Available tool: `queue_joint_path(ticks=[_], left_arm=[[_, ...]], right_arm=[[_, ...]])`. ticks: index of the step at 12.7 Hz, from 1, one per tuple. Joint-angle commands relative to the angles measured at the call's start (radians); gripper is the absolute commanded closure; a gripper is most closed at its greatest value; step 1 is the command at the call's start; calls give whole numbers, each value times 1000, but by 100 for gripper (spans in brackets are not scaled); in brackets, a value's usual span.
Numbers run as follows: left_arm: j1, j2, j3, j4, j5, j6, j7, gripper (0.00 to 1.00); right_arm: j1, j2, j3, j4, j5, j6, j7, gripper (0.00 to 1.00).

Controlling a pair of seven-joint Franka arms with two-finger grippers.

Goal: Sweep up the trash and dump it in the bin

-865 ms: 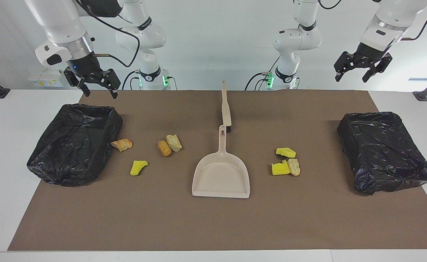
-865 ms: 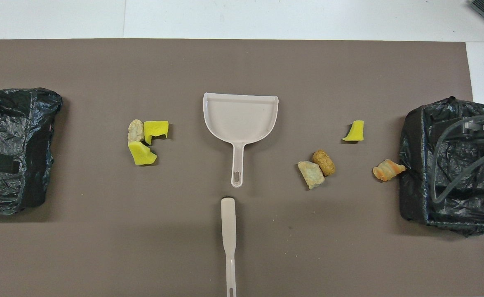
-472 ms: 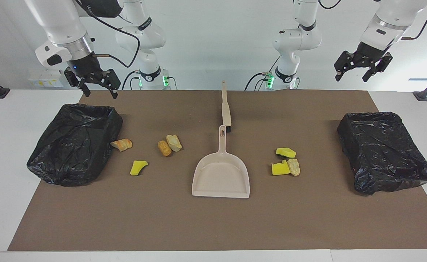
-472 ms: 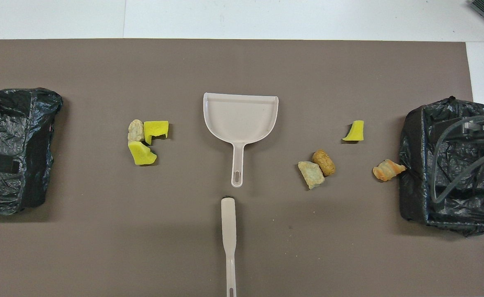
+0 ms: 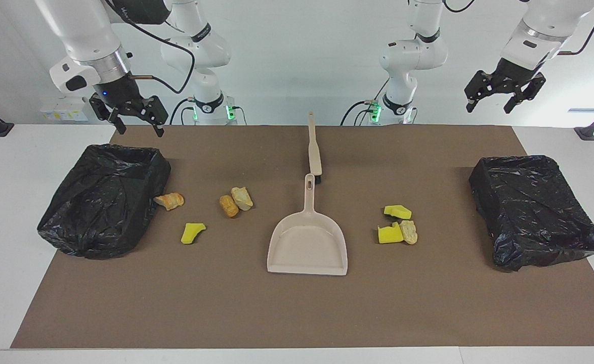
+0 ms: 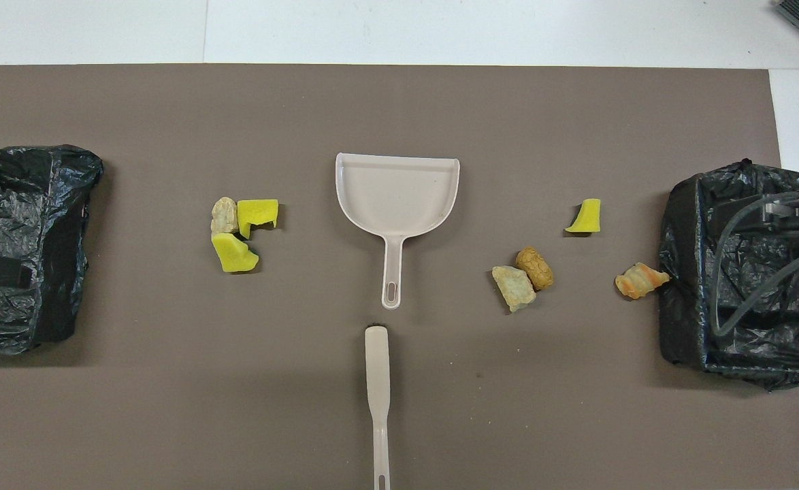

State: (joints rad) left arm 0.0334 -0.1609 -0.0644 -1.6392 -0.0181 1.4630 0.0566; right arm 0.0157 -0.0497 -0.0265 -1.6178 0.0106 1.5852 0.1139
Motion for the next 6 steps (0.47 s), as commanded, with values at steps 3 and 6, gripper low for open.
queue_joint_path(ticks=[3, 6], left_arm=[[8, -17, -8, -4, 9, -15, -1, 0], [8, -16, -8, -4, 9, -13, -4, 0]], right_arm=[[0, -25, 5, -30, 6, 12, -17, 0], [3, -27, 11, -33, 5, 24, -17, 0]])
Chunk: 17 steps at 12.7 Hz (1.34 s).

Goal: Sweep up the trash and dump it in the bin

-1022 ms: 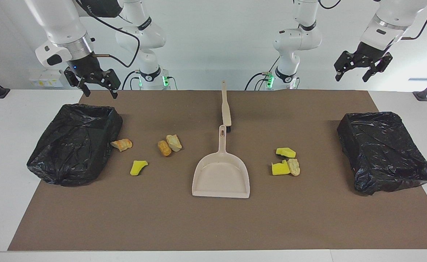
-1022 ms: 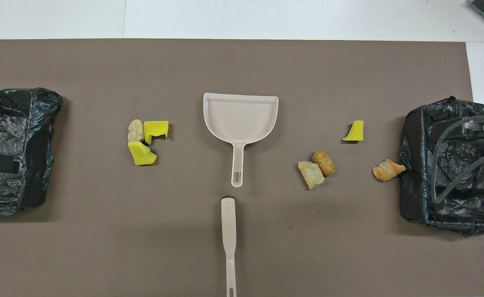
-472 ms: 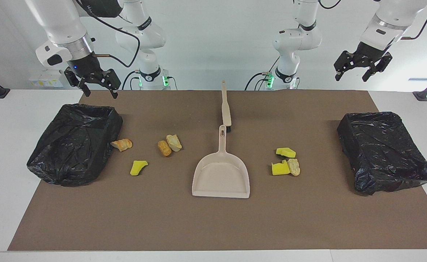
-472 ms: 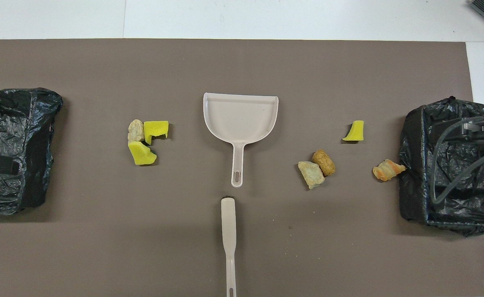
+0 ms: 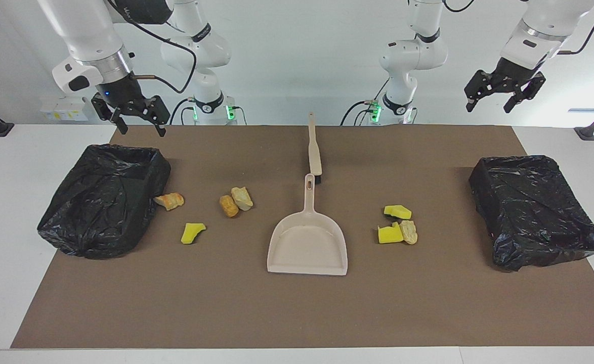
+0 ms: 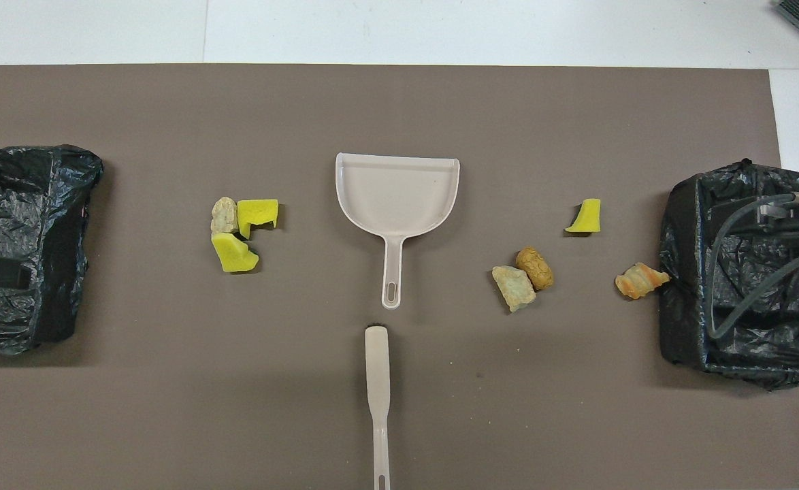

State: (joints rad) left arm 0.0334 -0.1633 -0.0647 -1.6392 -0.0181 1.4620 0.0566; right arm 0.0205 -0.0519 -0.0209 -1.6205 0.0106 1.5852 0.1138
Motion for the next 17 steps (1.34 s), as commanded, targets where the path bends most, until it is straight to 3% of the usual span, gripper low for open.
queue_joint_path(ticks=[1, 7, 12, 17], left_arm=[[8, -15, -7, -4, 9, -12, -4, 0], [11, -16, -7, -11, 7, -20, -20, 0], [-7, -71, -17, -91, -14, -8, -18, 0], [-140, -120, -27, -186, -39, 7, -179, 0]], right_arm=[[-1, -23, 6, -32, 5, 24, -19, 0], [-1, -22, 7, -44, 6, 30, -20, 0], [-1, -20, 7, -44, 14, 30, -20, 0], [12, -20, 7, -47, 15, 53, -19, 0]])
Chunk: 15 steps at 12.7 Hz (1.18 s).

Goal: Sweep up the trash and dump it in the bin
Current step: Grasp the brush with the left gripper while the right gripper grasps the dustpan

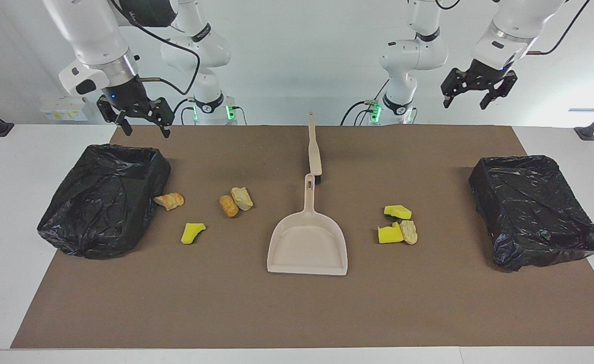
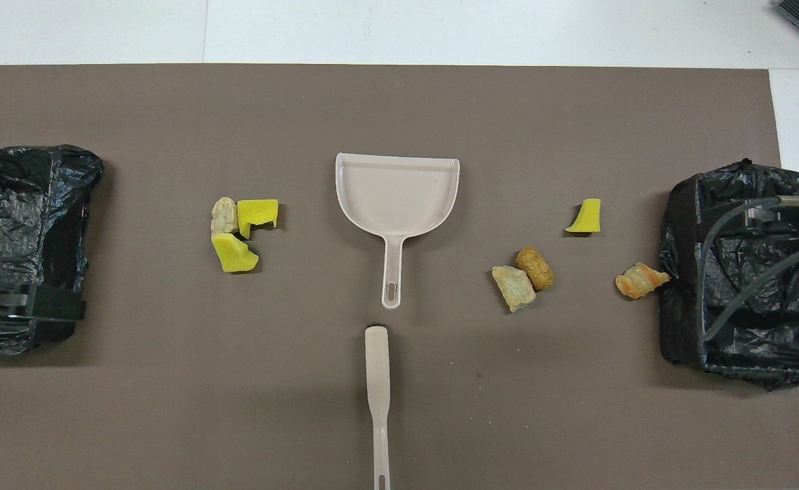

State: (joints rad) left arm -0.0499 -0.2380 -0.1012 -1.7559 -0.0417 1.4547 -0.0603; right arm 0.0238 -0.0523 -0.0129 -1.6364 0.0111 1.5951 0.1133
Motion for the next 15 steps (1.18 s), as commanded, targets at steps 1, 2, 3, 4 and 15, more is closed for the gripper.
queue_joint_path(ticks=[1, 2, 3, 4, 15], left_arm=[[-97, -61, 9, -101, -18, 24, -102, 0], [-135, -84, 9, -143, -18, 60, -137, 0], [-180, -101, 8, -196, -20, 112, -194, 0], [-247, -102, 8, -239, -21, 160, -266, 0], [-836, 86, 8, -590, -29, 718, -858, 0]], right_arm=[[13, -18, -1, -39, 15, 49, -18, 0], [13, -18, -1, -49, 15, 54, -21, 0], [15, -17, 1, -52, 15, 75, -23, 0], [21, -9, 1, -51, 18, 97, -26, 0], [160, 110, 1, -36, 26, 134, -7, 0]])
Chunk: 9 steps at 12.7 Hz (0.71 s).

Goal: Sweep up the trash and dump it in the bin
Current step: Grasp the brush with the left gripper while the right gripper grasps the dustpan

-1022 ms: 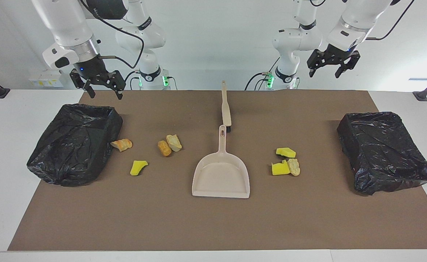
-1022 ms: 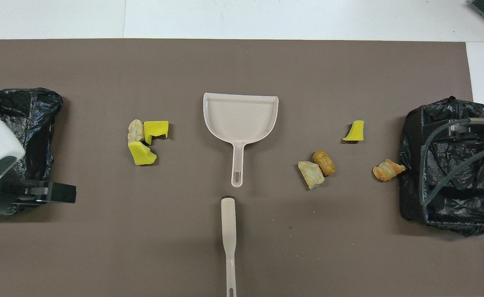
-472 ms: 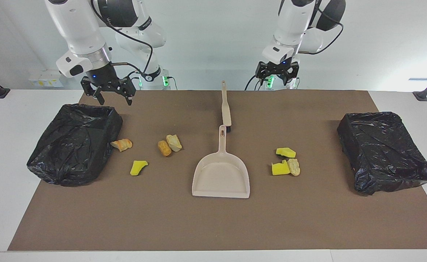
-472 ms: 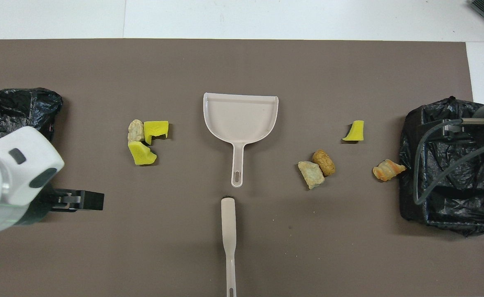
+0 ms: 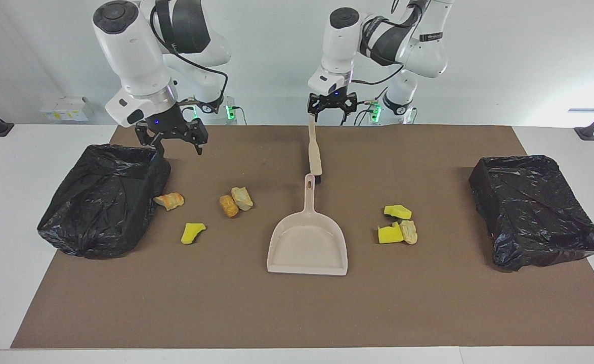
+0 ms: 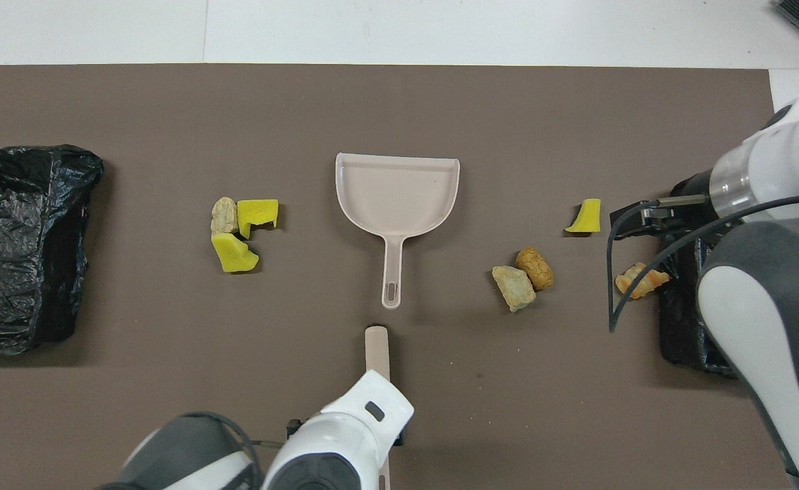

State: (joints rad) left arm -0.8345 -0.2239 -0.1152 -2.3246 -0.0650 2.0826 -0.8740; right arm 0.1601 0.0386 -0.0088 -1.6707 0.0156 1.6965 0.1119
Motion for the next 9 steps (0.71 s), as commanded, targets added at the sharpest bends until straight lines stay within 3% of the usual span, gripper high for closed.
queue_joint_path(ticks=[1, 7, 9], left_arm=[[-52, 99, 22, -33, -6, 124, -46, 0], [-104, 87, 22, -130, -6, 166, -33, 0], [-110, 83, 20, -131, -7, 168, -37, 5]], right_arm=[[41, 30, -3, -1, 24, 44, 8, 0], [113, 92, -3, -1, 73, 118, 37, 0], [160, 125, -3, -1, 72, 144, 63, 0]])
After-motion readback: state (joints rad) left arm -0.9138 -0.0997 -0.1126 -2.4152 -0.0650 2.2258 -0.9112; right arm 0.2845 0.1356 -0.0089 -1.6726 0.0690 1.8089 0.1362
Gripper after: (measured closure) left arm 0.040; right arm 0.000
